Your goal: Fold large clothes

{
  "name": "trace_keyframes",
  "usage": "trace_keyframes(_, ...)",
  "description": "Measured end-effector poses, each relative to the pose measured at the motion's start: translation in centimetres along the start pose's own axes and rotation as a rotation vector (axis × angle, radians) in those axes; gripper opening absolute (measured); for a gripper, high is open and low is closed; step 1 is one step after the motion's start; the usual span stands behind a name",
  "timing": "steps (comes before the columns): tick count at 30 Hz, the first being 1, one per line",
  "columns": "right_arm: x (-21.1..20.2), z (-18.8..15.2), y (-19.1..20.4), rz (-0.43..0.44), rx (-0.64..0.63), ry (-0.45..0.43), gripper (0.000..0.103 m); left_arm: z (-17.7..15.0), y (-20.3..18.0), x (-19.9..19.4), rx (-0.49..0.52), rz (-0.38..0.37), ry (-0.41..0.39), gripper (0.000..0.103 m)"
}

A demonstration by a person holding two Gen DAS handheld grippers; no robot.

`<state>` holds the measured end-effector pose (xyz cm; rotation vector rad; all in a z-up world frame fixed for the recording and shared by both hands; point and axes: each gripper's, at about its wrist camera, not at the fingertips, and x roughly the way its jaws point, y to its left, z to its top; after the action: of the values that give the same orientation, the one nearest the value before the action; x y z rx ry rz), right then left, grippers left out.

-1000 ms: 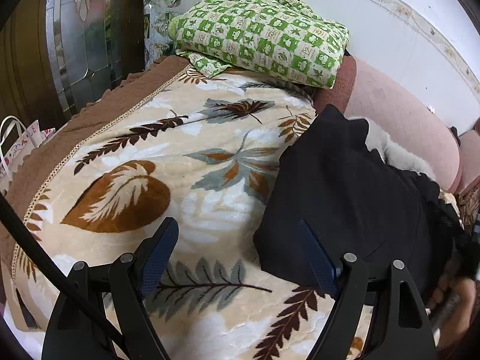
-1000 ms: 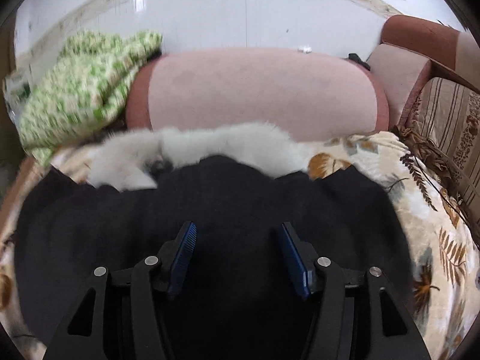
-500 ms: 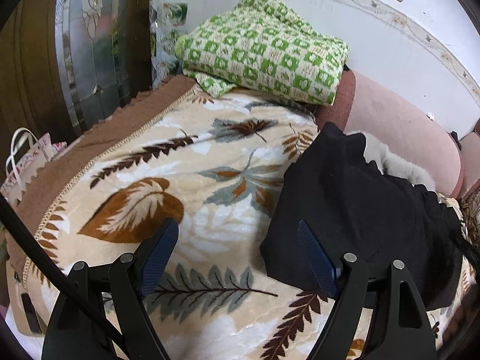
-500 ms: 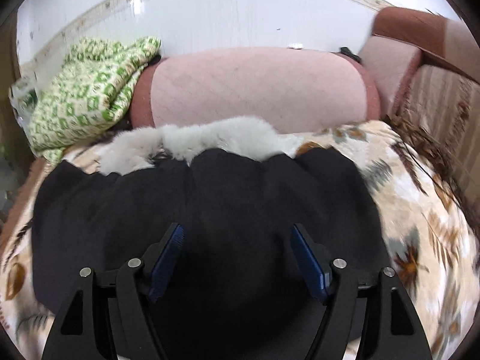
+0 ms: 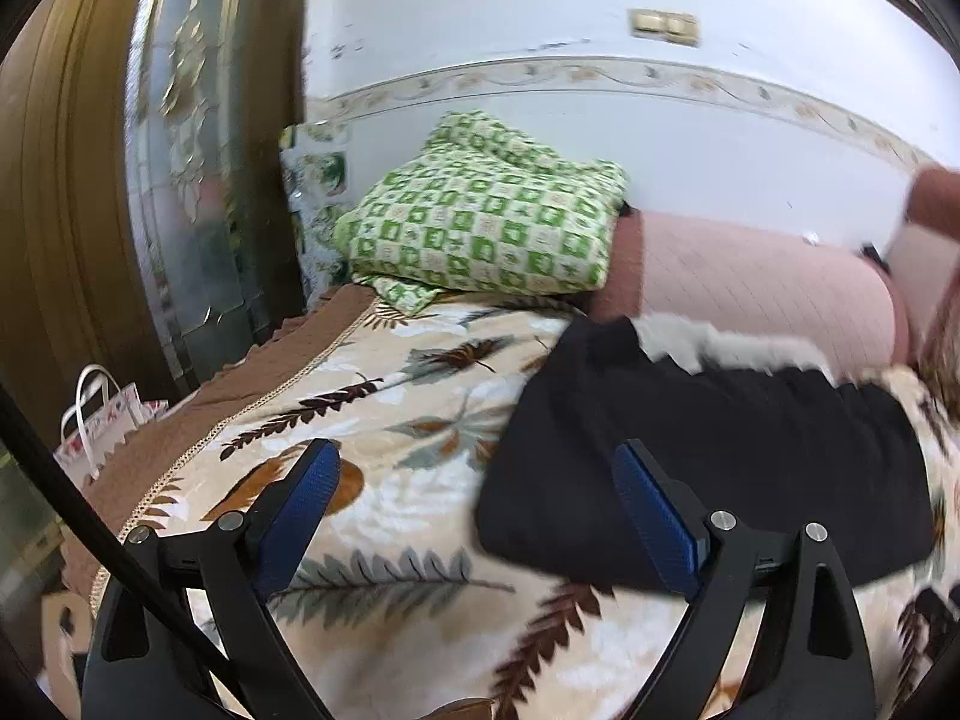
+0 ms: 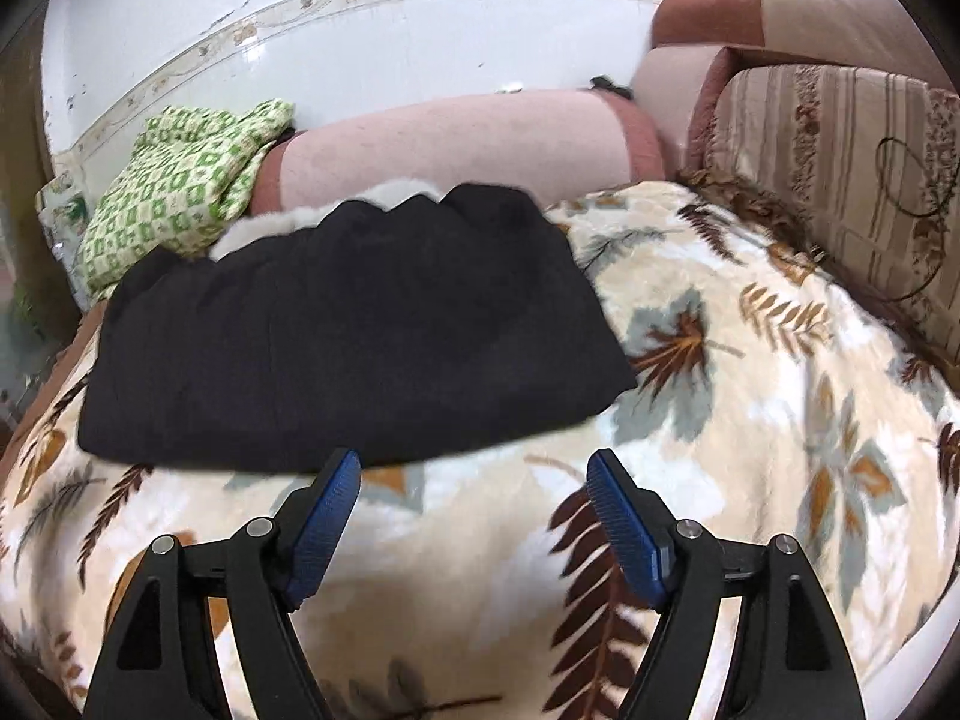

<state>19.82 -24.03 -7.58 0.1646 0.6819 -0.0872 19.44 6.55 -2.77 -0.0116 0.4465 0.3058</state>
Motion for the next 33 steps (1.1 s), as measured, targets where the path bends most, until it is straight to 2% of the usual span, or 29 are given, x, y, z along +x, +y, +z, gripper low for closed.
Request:
trace_keyframes(6,-0.4,-0.7,2.5,0.021,-0.083,-0.035,0.082,-2.8,-2.1,0.4,0.058,-0.084,0.116,0.092)
trace_keyframes(9,-0.1,-1.2,3.3,0.032,-0.111,-0.029,0.083,-3.2,-2.6,1.1,0.075,-0.078,0.142,0.092)
trace_keyframes(14,0.4,-1.6,4.1,0.032,-0.144,-0.012,0.084,-3.2,-2.0,1.8,0.046,-0.083,0.17,0.092)
trace_keyframes(20,2.2,-0.7,0.6,0.067,0.051,0.064,0.085,-3.5,-0.8,5.3,0.025,-0.115,0.296,0.09)
trace_keyframes(22,2.9,-0.6,-0.7,0.096,0.122,0.088,0.087,-3.0,-0.1,6.7,0.006,-0.131,0.337,0.082)
trace_keyframes(29,6.2,0.3,-4.7,0.149,0.33,0.179,0.088,0.1,2.9,12.5,-0.112,-0.139,0.395,0.081)
trace_keyframes(33,8.8,0.9,-5.8,0.189,0.391,0.229,0.089,0.6,3.7,16.7,-0.193,-0.226,0.465,0.081)
